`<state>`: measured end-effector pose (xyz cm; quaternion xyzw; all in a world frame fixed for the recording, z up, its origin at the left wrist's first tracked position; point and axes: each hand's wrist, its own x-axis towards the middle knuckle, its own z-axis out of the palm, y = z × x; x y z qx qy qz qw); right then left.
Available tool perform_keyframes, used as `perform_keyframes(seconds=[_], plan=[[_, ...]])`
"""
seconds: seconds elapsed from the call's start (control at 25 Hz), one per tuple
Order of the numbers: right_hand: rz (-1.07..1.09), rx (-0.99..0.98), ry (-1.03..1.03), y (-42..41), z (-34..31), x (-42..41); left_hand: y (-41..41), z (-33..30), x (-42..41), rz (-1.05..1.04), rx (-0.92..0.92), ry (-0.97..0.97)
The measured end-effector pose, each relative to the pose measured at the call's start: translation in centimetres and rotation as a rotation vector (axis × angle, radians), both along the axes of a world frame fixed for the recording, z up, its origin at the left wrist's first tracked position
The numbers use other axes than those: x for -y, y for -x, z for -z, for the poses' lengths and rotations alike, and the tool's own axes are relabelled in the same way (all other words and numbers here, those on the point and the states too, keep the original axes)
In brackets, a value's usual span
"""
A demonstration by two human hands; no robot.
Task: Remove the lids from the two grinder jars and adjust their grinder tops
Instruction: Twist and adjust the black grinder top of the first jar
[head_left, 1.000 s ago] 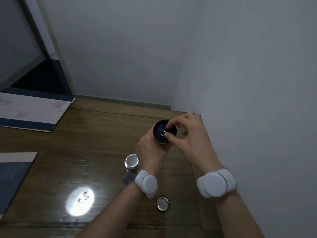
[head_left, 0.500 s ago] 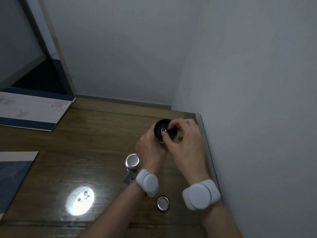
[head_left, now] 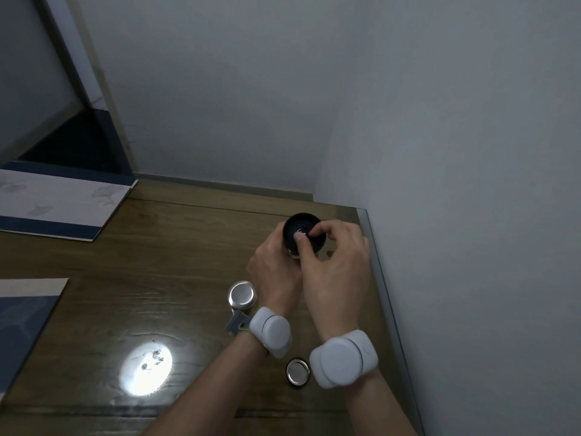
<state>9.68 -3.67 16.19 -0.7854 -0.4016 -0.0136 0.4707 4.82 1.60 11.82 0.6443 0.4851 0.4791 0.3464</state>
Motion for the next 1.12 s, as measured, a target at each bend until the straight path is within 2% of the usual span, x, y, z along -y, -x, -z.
perform_keyframes(seconds=[0.32,0.44,0.64,0.84,1.12], plan=[[0.042,-0.11,-0.023,-0.1,-0.4,-0.3,-0.1,0.3,-0.1,-0.022,-0.042,-0.035],[0.019,-0.088,-0.005,-0.3,-0.5,-0.2,-0.2,0.4,-0.2,-0.015,-0.034,-0.017],[-0.312,-0.056,0.162,-3.5,-1.6,0.2,0.6,0.2,-1.5,0.022,-0.096,0.022],[-0.524,0.049,0.253,-6.6,-4.3,-0.2,1.7,-0.9,-3.0,0.235,-0.15,0.034],[-0.609,0.045,0.337,-6.8,-4.5,-1.5,2.1,-1.5,-3.4,0.373,-0.251,0.083]])
